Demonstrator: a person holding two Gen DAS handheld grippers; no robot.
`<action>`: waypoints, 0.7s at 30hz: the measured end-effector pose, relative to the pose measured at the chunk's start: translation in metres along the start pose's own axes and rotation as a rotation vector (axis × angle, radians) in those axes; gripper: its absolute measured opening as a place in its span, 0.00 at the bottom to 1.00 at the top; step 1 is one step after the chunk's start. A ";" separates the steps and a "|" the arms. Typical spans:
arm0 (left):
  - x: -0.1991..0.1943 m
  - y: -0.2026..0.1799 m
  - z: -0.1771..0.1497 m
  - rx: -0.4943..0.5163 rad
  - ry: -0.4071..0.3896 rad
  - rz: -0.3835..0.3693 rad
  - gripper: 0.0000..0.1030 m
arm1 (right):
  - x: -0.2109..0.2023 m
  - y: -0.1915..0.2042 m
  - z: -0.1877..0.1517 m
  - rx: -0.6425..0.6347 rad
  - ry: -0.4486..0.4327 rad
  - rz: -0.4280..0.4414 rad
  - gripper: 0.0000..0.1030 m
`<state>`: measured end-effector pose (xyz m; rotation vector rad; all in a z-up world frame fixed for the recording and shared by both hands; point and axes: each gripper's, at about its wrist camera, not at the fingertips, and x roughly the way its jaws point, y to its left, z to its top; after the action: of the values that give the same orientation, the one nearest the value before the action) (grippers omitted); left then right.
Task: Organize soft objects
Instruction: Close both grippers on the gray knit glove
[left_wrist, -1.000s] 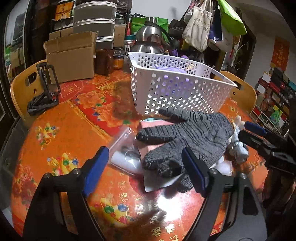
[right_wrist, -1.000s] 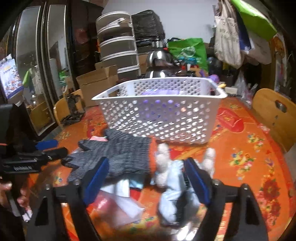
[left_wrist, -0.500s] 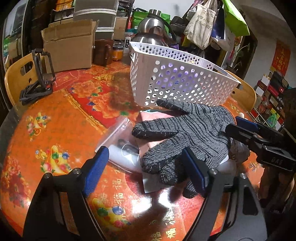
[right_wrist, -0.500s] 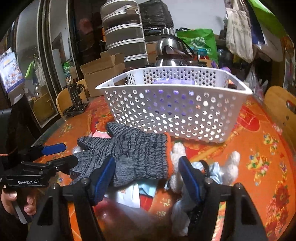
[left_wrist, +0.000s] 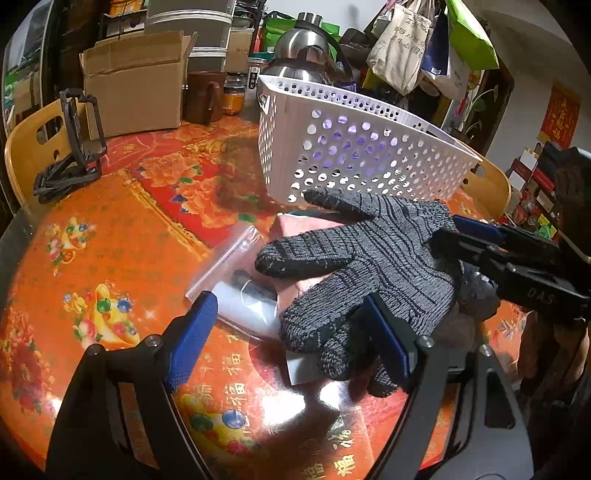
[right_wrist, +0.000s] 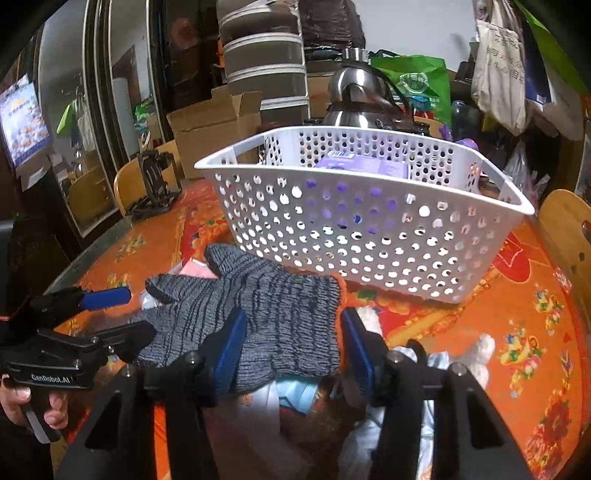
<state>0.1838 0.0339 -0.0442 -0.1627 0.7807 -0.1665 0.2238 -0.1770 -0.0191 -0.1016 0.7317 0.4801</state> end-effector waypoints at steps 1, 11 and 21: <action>0.000 -0.001 -0.001 0.004 -0.001 0.001 0.77 | 0.002 0.001 0.000 -0.009 0.012 -0.002 0.51; 0.007 -0.014 -0.005 0.055 0.018 -0.027 0.41 | 0.002 0.007 -0.016 -0.006 0.045 0.038 0.28; 0.002 -0.030 -0.009 0.120 0.009 -0.099 0.18 | -0.025 0.012 -0.036 0.018 0.002 0.073 0.24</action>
<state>0.1760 0.0038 -0.0459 -0.0866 0.7701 -0.3072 0.1800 -0.1853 -0.0289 -0.0581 0.7436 0.5432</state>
